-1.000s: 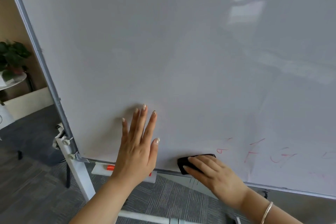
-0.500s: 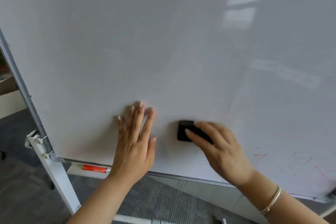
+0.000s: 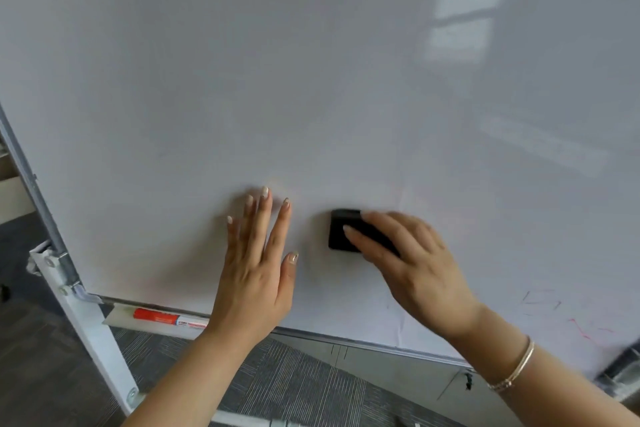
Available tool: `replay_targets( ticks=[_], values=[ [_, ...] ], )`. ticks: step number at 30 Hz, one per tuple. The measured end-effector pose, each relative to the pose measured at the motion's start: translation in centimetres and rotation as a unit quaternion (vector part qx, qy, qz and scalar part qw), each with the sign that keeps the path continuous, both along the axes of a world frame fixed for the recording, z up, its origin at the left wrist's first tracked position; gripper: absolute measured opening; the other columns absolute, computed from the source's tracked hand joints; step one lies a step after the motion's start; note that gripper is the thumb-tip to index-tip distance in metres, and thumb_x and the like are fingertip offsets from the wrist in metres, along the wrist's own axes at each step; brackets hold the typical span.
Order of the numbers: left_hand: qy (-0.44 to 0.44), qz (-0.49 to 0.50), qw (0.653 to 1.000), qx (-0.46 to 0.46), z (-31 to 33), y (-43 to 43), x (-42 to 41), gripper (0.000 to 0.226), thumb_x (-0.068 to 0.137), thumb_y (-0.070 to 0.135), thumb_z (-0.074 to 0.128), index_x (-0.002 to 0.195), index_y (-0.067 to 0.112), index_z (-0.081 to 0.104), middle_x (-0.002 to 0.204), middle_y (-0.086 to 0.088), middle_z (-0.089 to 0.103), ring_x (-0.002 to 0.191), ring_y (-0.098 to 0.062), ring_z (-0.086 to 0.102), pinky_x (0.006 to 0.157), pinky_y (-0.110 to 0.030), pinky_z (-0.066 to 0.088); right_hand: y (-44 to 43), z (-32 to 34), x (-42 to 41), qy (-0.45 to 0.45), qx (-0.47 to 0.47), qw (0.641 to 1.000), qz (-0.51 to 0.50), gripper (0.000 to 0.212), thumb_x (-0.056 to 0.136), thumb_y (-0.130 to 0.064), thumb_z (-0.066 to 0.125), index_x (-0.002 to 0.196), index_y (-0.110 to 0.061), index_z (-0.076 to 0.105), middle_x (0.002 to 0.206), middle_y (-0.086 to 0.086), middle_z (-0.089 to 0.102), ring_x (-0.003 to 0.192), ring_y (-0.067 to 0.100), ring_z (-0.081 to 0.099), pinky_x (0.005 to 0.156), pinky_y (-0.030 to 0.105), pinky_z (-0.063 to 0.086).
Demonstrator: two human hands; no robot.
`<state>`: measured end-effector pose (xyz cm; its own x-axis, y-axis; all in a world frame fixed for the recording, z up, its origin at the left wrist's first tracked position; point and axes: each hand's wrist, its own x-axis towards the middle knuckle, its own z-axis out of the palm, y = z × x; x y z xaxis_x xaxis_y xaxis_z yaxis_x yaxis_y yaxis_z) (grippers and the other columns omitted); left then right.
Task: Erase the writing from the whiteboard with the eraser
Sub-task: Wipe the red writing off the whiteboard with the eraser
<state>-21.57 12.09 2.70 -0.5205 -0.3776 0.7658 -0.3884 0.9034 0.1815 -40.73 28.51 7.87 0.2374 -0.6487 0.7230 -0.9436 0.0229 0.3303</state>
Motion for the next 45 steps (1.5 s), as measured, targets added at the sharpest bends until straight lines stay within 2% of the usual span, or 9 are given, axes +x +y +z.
replay_targets(
  ticks=[3,8,16,22,27,32,36,41,45],
  values=[
    [-0.005,0.006,1.0,0.002,-0.2,0.7,-0.5,0.073,0.097,0.021,0.049,0.16,0.011,0.014,0.169,-0.011,-0.002,0.156,-0.032,0.002,0.124,-0.056,0.01,0.0,0.7,0.0,0.001,-0.008,1.0,-0.012,0.06,0.085,0.004,0.073,0.14,-0.016,0.061,0.144,0.009,0.049,0.126,0.029,0.051,0.113,0.036,0.035],
    [-0.028,0.029,0.999,0.004,-0.6,1.1,-0.7,0.073,0.097,0.024,0.05,0.159,0.01,0.014,0.169,-0.013,-0.001,0.156,-0.032,0.001,0.123,-0.059,0.012,1.4,-5.6,-0.5,0.048,0.093,0.994,0.021,0.044,0.11,-0.011,0.028,0.141,-0.015,0.06,0.14,0.01,0.057,0.126,0.028,0.052,0.111,0.036,0.039],
    [-0.049,0.04,0.998,0.003,-0.4,1.1,-0.3,0.071,0.099,0.026,0.045,0.16,0.013,0.011,0.17,-0.011,-0.001,0.157,-0.03,0.0,0.122,-0.062,0.013,2.4,-7.0,-0.9,0.061,0.131,0.989,0.029,0.048,0.112,-0.015,0.023,0.136,-0.017,0.065,0.135,0.006,0.062,0.123,0.024,0.051,0.107,0.033,0.039],
    [-0.018,0.03,0.999,0.015,-0.2,2.8,-1.4,0.071,0.099,0.026,0.043,0.16,0.012,0.01,0.17,-0.008,-0.005,0.157,-0.028,-0.003,0.122,-0.061,0.013,3.0,1.2,-2.5,-0.026,-0.037,0.999,-0.017,0.049,0.091,-0.002,0.071,0.137,-0.018,0.064,0.139,0.01,0.055,0.121,0.033,0.054,0.107,0.04,0.041],
    [-0.026,0.011,1.0,-0.006,0.0,4.3,-2.8,0.07,0.099,0.025,0.044,0.16,0.012,0.012,0.17,-0.006,-0.006,0.157,-0.029,-0.001,0.123,-0.058,0.01,4.3,0.4,-3.1,-0.049,-0.052,0.997,-0.03,0.047,0.091,-0.004,0.073,0.136,-0.017,0.066,0.137,0.012,0.057,0.12,0.035,0.055,0.103,0.044,0.046],
    [-0.043,0.016,0.999,-0.005,-0.6,4.5,-3.2,0.071,0.098,0.024,0.047,0.16,0.01,0.014,0.17,-0.01,-0.001,0.156,-0.032,0.002,0.122,-0.06,0.014,6.4,-8.2,-4.3,0.027,0.11,0.994,0.005,0.044,0.109,-0.012,0.031,0.138,-0.019,0.063,0.141,0.006,0.056,0.126,0.025,0.051,0.116,0.031,0.026],
    [-0.048,0.016,0.999,-0.006,-0.7,4.4,-3.3,0.072,0.098,0.024,0.047,0.16,0.01,0.013,0.169,-0.011,0.0,0.156,-0.032,0.002,0.12,-0.063,0.017,7.1,-11.3,-4.5,0.066,0.158,0.985,0.008,0.052,0.11,-0.013,0.023,0.131,-0.022,0.069,0.13,0.002,0.069,0.123,0.02,0.052,0.11,0.031,0.034],
    [-0.049,0.025,0.998,-0.002,-0.7,4.3,-3.3,0.071,0.098,0.025,0.045,0.16,0.01,0.013,0.169,-0.012,0.0,0.156,-0.033,0.003,0.12,-0.064,0.017,6.6,-6.5,-4.7,0.013,0.096,0.995,0.019,0.045,0.11,-0.011,0.029,0.14,-0.019,0.061,0.142,0.006,0.055,0.126,0.025,0.051,0.117,0.031,0.028],
    [-0.045,0.027,0.999,0.004,-0.7,4.7,-3.7,0.07,0.099,0.025,0.044,0.159,0.008,0.014,0.169,-0.013,0.001,0.156,-0.034,0.003,0.121,-0.062,0.016,6.1,-0.9,-5.1,-0.024,-0.028,0.999,-0.013,0.056,0.086,0.003,0.072,0.137,-0.018,0.064,0.141,0.008,0.053,0.123,0.029,0.051,0.111,0.036,0.036]
  ],
)
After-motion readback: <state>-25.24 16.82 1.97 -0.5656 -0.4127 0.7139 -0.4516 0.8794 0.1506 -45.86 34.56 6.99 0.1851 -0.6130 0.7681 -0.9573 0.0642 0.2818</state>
